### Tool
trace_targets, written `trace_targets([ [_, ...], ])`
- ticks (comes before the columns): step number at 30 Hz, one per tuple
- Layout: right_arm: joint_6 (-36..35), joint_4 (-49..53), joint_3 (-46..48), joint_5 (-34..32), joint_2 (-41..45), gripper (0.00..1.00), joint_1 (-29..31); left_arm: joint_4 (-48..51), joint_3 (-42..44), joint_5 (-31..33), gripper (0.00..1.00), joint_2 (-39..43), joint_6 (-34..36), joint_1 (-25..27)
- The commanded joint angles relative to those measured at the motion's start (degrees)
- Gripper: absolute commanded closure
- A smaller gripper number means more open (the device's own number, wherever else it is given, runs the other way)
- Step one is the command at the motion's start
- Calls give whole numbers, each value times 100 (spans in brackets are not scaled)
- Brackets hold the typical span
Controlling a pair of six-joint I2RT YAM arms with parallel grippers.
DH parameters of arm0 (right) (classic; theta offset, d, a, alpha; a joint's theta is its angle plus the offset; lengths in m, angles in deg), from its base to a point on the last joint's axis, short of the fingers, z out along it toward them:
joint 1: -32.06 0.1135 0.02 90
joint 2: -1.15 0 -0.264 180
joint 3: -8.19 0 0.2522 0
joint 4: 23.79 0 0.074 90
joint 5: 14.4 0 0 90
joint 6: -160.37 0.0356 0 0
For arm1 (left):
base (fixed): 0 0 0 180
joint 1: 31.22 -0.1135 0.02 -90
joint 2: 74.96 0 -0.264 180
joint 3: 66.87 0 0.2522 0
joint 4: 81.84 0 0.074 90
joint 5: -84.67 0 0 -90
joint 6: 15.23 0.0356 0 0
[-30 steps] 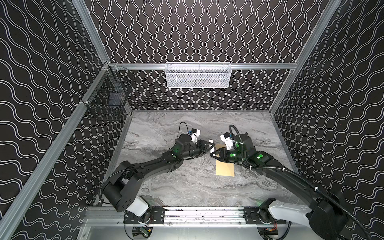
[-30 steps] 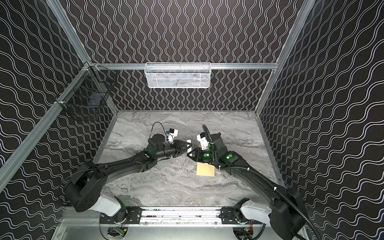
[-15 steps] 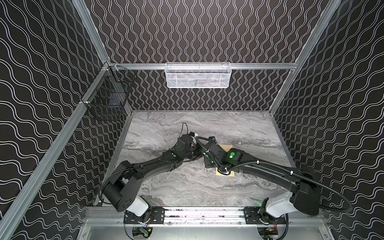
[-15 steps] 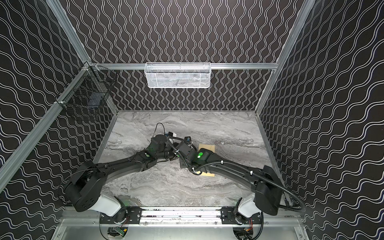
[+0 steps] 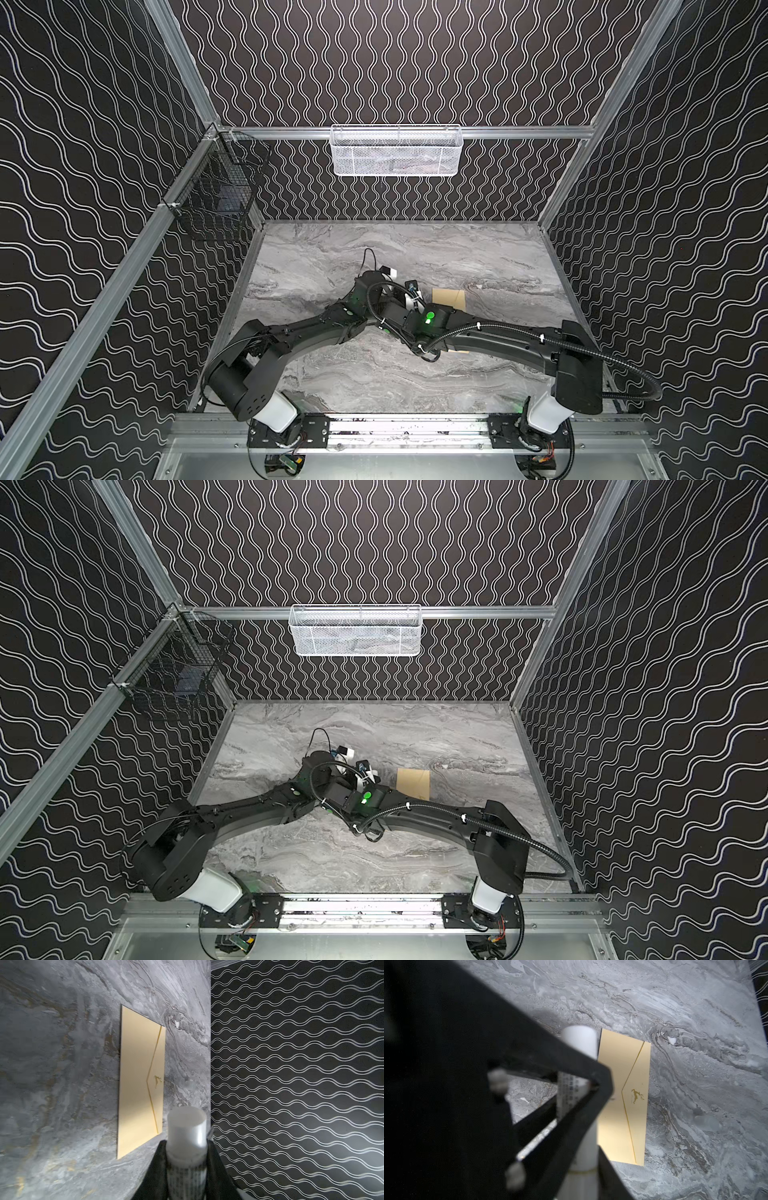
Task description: Place the letter into the envelope and seal it
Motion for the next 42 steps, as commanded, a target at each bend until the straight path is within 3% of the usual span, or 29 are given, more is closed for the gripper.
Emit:
trace_targets([
  [1,-164,-541,385,609,674,29,-250,-582,59,-202,100,98,-35,-42],
  [4,-510,-1817,1342,2329,2005,16,-1120,-862,212,-209,100,193,-85,-92],
  [6,-570,-2718,2085,3464,2799,11,-1823,-1242,328,-248,100,194,-177,-103],
  [8,-477,-3652,2794,5013,3496,9,-2755,-1544,356,-338,100,144,-294,-101],
  [12,-101,-4749,3489,7070,3895,11,-3926,-1946,433,-320,100,119,-414,-103],
  [16,400,-6062,4045,8149,3808,14,-4258,-2213,416,-347,100,67,-489,-70],
  [22,1192,-7783,4580,8784,3292,31,-4295,-2251,385,-349,100,57,-490,-20],
  [26,1397,-8245,4708,8938,3103,41,-4295,-2278,411,-332,100,71,-491,-24],
  [42,1797,-9187,4976,9258,2641,54,-4278,-2405,345,-356,100,-30,-504,29],
])
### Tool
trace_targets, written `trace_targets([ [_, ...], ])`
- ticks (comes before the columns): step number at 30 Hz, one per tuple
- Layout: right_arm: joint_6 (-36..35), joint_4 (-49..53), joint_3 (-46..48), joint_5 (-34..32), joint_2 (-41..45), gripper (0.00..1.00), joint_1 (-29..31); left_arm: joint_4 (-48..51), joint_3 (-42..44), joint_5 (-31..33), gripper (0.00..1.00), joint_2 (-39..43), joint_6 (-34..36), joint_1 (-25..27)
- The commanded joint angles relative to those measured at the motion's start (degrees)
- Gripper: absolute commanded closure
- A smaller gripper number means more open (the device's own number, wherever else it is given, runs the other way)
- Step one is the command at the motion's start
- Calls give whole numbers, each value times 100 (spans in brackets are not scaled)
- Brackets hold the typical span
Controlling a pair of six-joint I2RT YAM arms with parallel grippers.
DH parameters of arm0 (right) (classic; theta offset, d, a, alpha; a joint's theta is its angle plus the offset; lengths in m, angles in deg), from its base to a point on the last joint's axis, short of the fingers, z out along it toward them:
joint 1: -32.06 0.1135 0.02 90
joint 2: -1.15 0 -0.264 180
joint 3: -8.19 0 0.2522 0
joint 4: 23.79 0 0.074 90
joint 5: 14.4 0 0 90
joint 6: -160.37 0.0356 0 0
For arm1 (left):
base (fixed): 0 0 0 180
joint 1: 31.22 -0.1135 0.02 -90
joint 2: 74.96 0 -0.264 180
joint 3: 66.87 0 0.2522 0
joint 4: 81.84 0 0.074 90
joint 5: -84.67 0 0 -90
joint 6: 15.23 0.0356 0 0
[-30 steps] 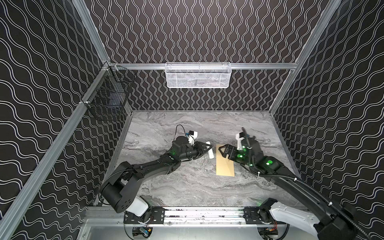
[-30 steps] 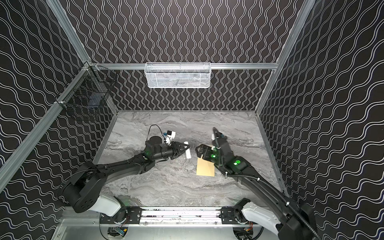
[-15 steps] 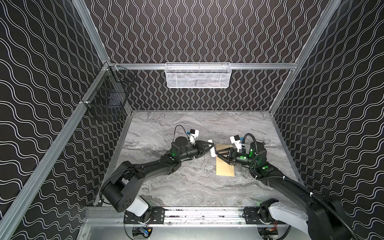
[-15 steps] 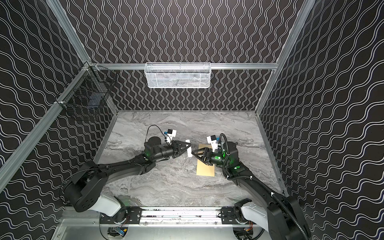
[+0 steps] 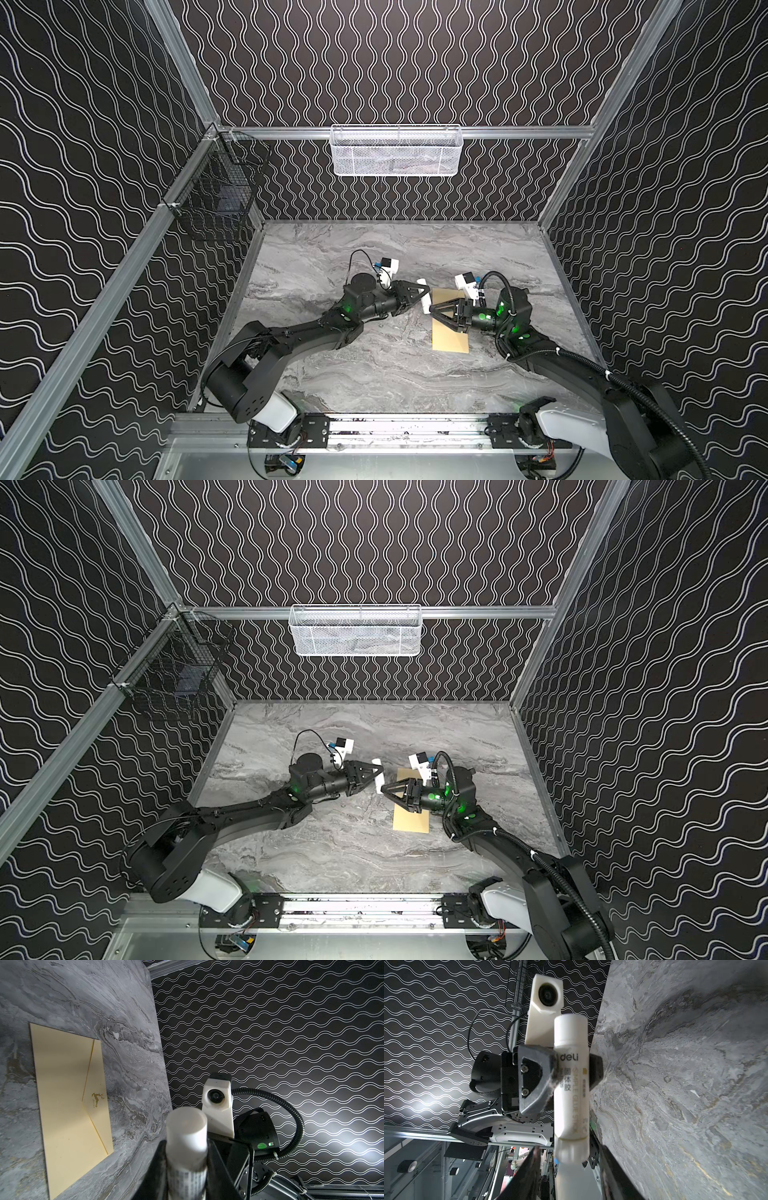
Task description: Place the letter into the envelope and seal it
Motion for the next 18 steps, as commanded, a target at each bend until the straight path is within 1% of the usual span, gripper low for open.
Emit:
trace_targets([
  [1,153,-514,8,93,-78,54,11,-321,-55,-20,100,-50,-42,33],
  [8,161,-589,-20,109,-241,59,11,-406,-114,-19,100,-148,-65,98],
  [11,179,-619,11,99,-248,63,11,-413,-116,-21,100,-175,-65,107],
  [16,109,-440,41,43,-150,73,11,-409,-93,-26,100,-173,-56,114],
  [18,60,-320,8,13,-110,74,11,-366,-91,-32,100,-165,-39,108],
])
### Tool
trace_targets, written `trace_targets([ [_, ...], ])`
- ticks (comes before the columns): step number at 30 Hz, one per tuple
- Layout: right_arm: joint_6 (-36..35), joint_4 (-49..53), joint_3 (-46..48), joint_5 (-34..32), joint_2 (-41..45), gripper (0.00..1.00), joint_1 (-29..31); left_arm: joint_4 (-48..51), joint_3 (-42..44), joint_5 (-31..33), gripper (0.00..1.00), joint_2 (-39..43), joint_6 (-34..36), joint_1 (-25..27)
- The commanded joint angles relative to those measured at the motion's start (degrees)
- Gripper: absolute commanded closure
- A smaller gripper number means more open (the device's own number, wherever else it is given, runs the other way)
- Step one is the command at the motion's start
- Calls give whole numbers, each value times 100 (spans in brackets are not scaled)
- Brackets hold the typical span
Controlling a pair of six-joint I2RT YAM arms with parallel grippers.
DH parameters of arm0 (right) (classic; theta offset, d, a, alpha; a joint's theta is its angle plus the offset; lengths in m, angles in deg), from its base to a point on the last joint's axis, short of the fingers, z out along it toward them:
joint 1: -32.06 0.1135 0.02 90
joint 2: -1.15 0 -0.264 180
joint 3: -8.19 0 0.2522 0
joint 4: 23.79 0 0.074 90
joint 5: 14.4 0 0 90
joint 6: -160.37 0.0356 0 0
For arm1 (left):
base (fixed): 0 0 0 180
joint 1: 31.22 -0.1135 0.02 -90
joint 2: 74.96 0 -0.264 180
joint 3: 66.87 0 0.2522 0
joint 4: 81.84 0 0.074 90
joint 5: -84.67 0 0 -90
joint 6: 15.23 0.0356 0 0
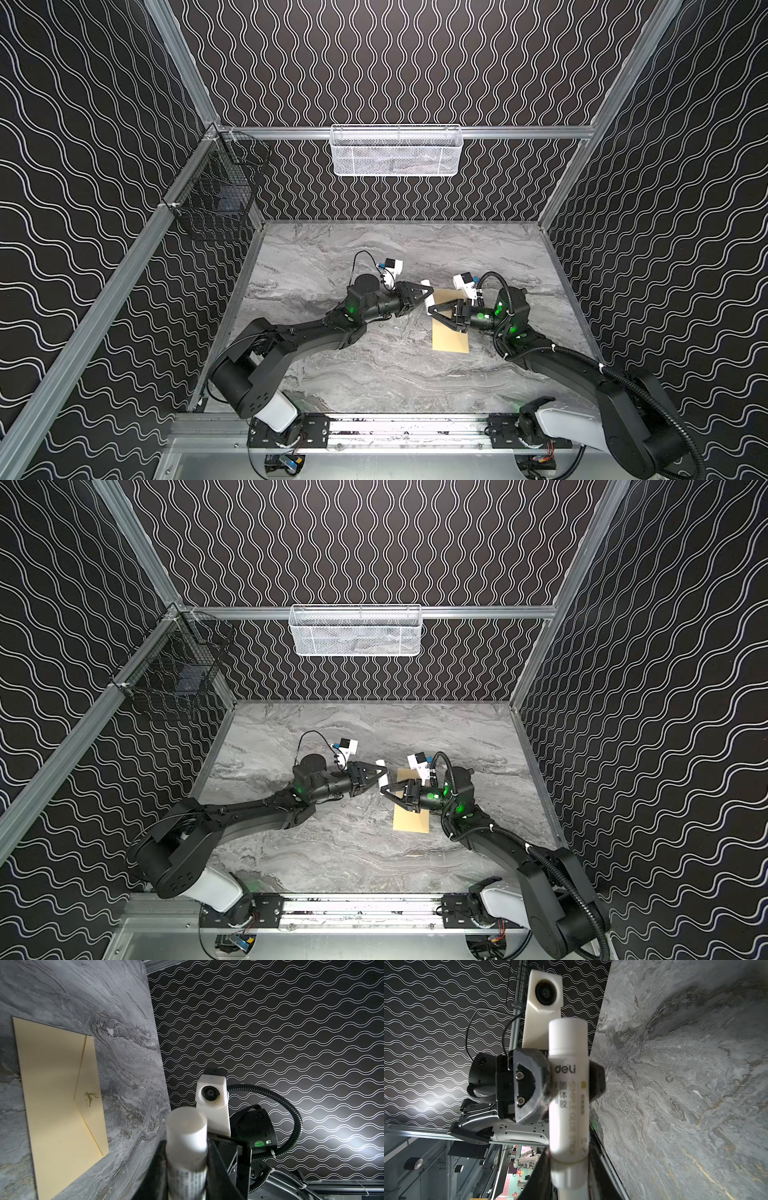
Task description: Place the letter into the envelope and seal it
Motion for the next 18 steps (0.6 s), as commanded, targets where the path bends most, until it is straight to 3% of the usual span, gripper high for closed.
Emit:
trace_targets([
  [1,-160,151,-84,-107,95,75,9,-70,-41,-14,100,10,94,-5],
  [9,-2077,3926,-1293,-1728,428,75,217,872,-170,46,100,125,361,23],
  [18,-3020,6647,-2952,-4562,-301,73,1632,1698,-426,108,100,165,573,25],
])
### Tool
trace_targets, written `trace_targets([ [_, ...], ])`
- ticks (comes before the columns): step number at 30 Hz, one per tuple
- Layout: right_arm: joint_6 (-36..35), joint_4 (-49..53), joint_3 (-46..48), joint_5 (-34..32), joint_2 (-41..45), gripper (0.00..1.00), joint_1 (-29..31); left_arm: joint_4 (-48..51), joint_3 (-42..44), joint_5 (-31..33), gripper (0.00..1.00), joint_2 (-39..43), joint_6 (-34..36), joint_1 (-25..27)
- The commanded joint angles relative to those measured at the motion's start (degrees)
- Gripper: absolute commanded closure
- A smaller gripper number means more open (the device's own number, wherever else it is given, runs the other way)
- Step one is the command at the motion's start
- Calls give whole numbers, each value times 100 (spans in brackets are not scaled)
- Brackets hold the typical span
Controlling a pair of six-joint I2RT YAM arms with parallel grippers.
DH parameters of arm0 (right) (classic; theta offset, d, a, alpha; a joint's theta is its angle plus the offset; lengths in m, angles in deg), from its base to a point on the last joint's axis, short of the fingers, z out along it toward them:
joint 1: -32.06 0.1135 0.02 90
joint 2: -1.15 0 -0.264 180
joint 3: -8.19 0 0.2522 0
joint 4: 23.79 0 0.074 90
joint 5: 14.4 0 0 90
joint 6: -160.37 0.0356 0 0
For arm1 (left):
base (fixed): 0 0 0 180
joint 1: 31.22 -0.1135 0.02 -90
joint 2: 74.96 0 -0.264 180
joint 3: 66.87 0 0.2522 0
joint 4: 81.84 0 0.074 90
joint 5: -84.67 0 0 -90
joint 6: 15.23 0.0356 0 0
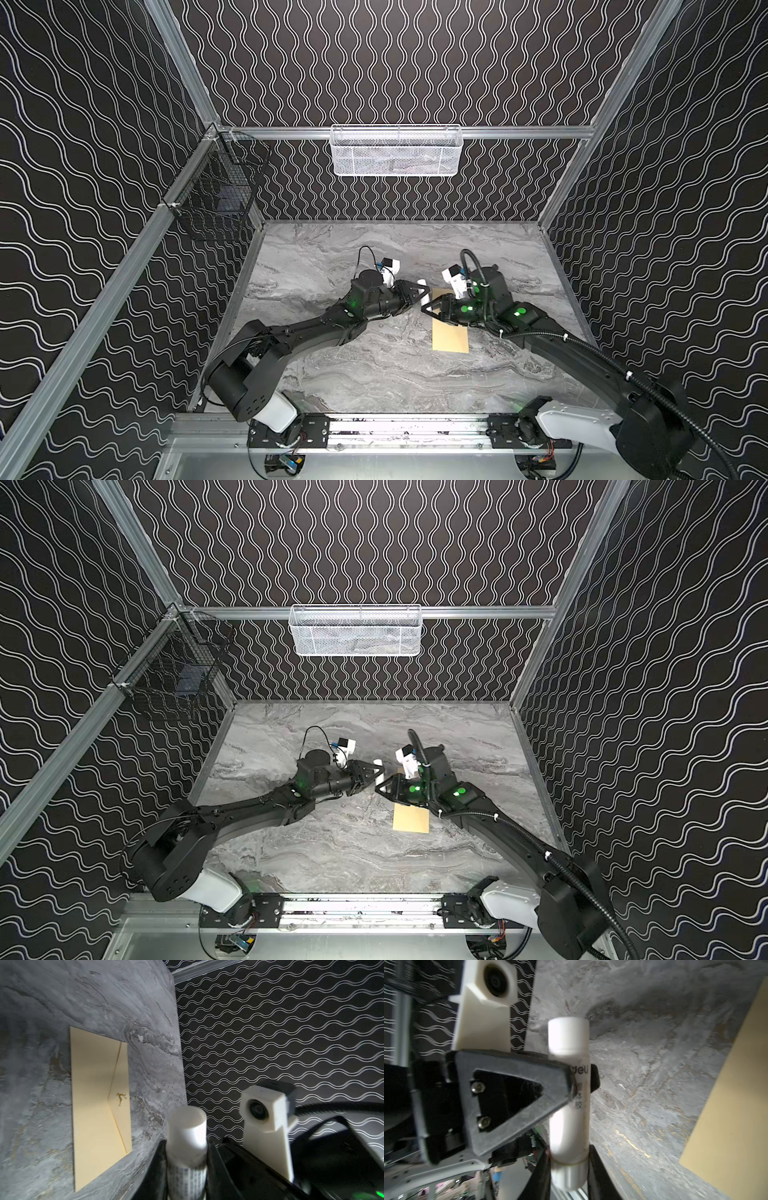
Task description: Place the letter into the envelope and seal it
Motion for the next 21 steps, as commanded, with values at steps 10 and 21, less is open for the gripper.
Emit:
trace_targets([
  [10,-95,2690,-1953,-4143,-1528,73,1759,253,-147,-383,100,-74,39,3],
  [21,739,3427,-2735,-5429,-2448,63,2759,7,-61,-418,100,-105,-77,-23],
])
